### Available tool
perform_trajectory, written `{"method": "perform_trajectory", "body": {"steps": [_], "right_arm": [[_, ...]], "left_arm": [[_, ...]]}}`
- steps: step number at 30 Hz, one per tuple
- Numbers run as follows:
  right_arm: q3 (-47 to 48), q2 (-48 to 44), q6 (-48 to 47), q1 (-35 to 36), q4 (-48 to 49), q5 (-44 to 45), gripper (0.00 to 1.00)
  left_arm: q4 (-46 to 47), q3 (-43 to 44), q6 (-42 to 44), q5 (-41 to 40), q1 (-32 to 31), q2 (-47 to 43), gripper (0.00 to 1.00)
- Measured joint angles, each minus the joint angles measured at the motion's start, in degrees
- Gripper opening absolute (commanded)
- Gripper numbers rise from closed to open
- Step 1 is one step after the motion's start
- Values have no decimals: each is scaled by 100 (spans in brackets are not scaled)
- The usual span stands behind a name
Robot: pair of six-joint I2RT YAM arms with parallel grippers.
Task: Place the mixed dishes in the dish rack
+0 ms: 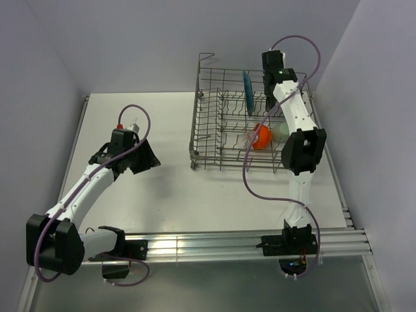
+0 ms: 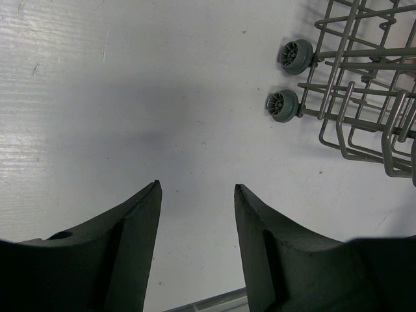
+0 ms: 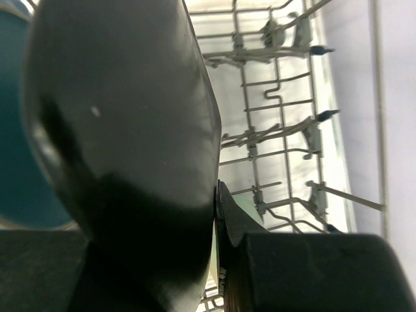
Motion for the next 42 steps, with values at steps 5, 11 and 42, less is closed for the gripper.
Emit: {"method": "perform_trajectory", "body": {"steps": [5,11,42], "right_arm": [[-76,168,26,0,-72,-24,0],[-107,251,33,0,-35,-22,0],[-378,511,190,2,496,129,82]], "left_arm": [[0,0,0,0,0,0,55],[0,0,0,-2,0,0,55],[-2,-57,-4,0,-28,0,55]]}}
